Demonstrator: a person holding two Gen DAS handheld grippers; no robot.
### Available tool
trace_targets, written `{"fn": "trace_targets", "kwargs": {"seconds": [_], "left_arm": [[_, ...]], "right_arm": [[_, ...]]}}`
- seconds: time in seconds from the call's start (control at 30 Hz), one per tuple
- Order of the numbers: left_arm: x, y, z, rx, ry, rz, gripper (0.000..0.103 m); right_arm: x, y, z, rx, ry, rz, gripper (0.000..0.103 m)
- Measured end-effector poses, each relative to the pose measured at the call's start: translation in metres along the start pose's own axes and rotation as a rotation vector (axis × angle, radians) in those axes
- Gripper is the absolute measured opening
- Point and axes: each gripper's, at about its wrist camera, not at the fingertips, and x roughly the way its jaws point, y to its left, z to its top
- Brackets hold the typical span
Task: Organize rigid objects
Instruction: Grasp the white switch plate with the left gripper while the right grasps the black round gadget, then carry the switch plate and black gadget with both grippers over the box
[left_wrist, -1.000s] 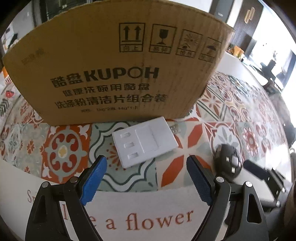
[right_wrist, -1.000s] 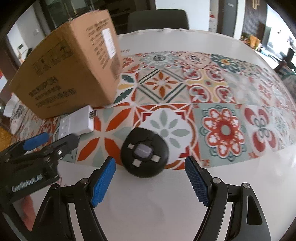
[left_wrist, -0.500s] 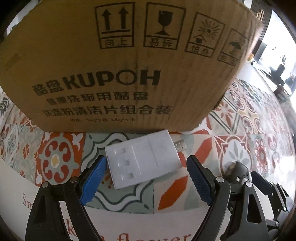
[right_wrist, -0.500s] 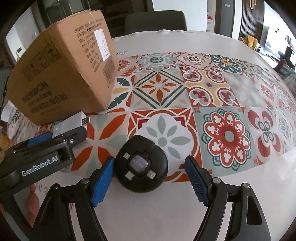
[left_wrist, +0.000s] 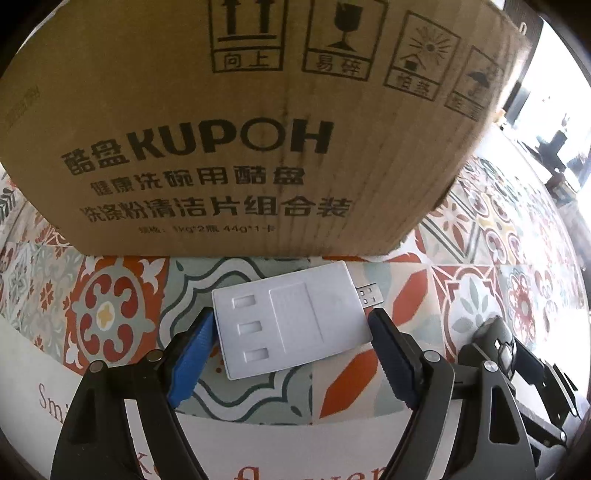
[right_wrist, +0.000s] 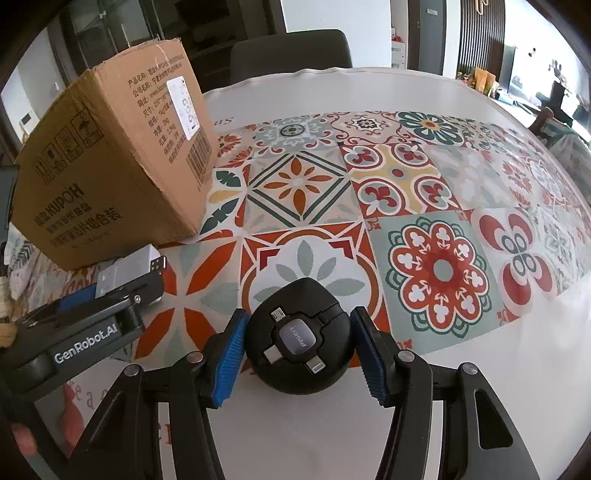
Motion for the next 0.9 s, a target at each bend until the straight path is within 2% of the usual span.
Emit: {"fn": "trace_targets", "kwargs": {"seconds": [0.37, 0.73, 0.9], "left_arm": [[-0.037, 0.006, -0.019, 0.113, -0.065, 0.008, 0.081], [-0.076, 0.043, -0.045, 0.096, -0.087, -0.032, 0.08], [-0.097, 0.06, -0.045, 0.079, -0.112, -0.043, 0.08]], "right_arm": [[-0.009, -0.008, -0.007, 0.051, 0.014, 0.022, 0.057], [-0.045, 0.013, -0.012, 0.011, -0.036, 0.022, 0.057], [-0.06, 0.025, -0.011, -0.003, -0.055, 0.037, 0.057]]}}
